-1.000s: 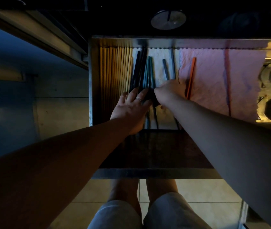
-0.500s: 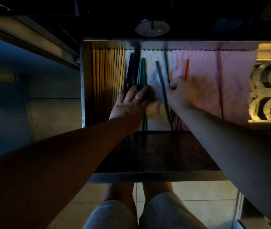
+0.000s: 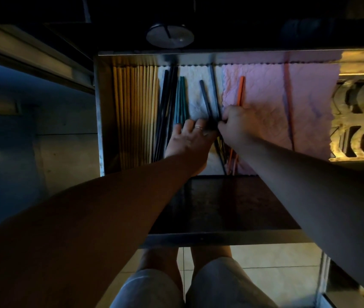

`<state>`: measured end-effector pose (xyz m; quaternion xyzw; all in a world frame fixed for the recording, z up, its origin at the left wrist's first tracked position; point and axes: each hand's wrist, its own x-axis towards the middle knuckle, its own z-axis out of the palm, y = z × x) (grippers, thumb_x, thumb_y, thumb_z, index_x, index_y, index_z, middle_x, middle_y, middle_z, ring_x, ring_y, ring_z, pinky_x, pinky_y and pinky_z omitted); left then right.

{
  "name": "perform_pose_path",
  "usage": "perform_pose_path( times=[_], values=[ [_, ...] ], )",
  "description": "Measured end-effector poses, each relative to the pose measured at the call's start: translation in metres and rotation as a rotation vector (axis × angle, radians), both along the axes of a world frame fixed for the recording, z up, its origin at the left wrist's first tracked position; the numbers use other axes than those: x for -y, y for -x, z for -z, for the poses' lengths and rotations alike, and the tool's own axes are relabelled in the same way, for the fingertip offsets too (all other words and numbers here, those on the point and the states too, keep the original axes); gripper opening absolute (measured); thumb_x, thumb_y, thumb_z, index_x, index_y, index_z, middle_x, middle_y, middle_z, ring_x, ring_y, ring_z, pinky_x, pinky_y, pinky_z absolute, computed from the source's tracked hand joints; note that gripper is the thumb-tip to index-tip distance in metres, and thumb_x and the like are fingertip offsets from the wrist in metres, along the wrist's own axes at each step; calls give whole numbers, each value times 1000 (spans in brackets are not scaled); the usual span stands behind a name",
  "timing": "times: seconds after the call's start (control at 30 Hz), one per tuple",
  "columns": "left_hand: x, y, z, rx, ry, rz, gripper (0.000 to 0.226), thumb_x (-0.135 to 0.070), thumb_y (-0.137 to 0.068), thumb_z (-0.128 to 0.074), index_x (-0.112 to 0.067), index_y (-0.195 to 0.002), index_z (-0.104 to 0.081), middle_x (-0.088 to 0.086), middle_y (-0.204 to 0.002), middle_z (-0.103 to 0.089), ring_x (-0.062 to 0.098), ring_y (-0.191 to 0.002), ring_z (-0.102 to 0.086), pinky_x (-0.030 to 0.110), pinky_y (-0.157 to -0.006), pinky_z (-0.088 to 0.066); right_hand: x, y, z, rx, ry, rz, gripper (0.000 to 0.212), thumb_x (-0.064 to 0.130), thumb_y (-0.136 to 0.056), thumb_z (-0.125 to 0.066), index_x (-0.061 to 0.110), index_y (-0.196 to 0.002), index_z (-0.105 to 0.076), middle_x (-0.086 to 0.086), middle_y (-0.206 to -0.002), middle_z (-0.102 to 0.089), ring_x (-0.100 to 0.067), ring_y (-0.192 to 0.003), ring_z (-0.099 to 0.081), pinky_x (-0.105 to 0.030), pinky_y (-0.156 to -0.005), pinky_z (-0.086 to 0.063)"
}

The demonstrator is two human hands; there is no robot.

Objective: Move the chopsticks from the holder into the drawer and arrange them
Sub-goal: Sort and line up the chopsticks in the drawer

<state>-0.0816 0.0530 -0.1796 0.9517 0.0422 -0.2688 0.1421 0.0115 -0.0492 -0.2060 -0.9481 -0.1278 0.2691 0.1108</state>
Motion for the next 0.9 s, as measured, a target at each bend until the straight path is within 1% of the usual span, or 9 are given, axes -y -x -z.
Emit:
perform_pose_path(
  times=[0.1,0.17,0.27,0.4,0.53,0.63,0.73,0.83,0.9],
  values=[
    [5,-8,-2,-17,8,-27,50,-17,-88,-51,-30,-135,-42,6,-140,-37,32,-122,-37,46,-98,-32,-1,-2,0,-15,-1,0,18,23,-80,-59,13,-92,-68,-8,-91,-69,-26,-85,-64,-25,-69,-48],
    [5,-12,-2,-38,36,-49,42,-16,-91,-47,-23,-132,-46,8,-135,-43,33,-121,-40,48,-98,-34,-1,-1,-1,-26,-13,-8,15,23,-81,-60,13,-90,-67,-9,-91,-69,-27,-85,-64,-27,-70,-49],
    [3,-13,1,-82,105,-117,44,-12,-92,-44,-20,-135,-47,9,-136,-50,33,-127,-42,49,-103,-34,-2,-2,-4,-53,-30,15,12,23,-83,-62,13,-88,-65,-10,-89,-67,-27,-84,-64,-28,-66,-47],
    [2,-16,5,-82,141,-196,39,-13,-94,-42,-20,-131,-53,11,-127,-57,34,-124,-46,48,-101,-39,-8,-9,-15,-171,96,-22,22,23,-92,-54,8,-104,-65,-14,-107,-65,-32,-102,-60,-27,-71,-35],
    [1,-16,9,-35,154,-267,32,-18,-94,-43,-21,-121,-60,10,-122,-61,34,-117,-54,48,-94,-47,-13,-9,-29,-211,59,41,28,16,-93,-53,2,-116,-60,-17,-119,-62,-34,-111,-58,-31,-77,-43],
    [-4,-13,11,-41,170,-297,31,-18,-92,-45,-21,-120,-59,8,-119,-63,32,-112,-57,48,-91,-51,-20,-6,-28,-276,25,97,23,14,-90,-57,3,-109,-63,-14,-114,-65,-30,-101,-63,-27,-71,-46],
    [-15,-8,12,-44,169,-291,29,-21,-93,-47,-24,-120,-59,5,-122,-61,30,-115,-57,48,-94,-50,-30,-4,-20,-318,-28,169,16,13,-85,-61,5,-97,-67,-12,-98,-69,-25,-82,-65,-26,-61,-52],
    [-26,-1,13,-41,184,-248,31,-21,-96,-44,-27,-121,-61,4,-122,-62,27,-112,-59,47,-93,-52,-40,-3,-11,-333,-15,188,16,19,-83,-65,10,-94,-72,-5,-88,-70,-16,-68,-61,-16,-46,-39],
    [-31,3,12,-44,201,-228,33,-21,-97,-42,-31,-122,-61,3,-121,-63,25,-112,-60,46,-94,-51,-44,-4,-9,-333,-17,206,19,24,-83,-67,12,-96,-73,-5,-90,-71,-17,-73,-63,-15,-47,-39]
  ],
)
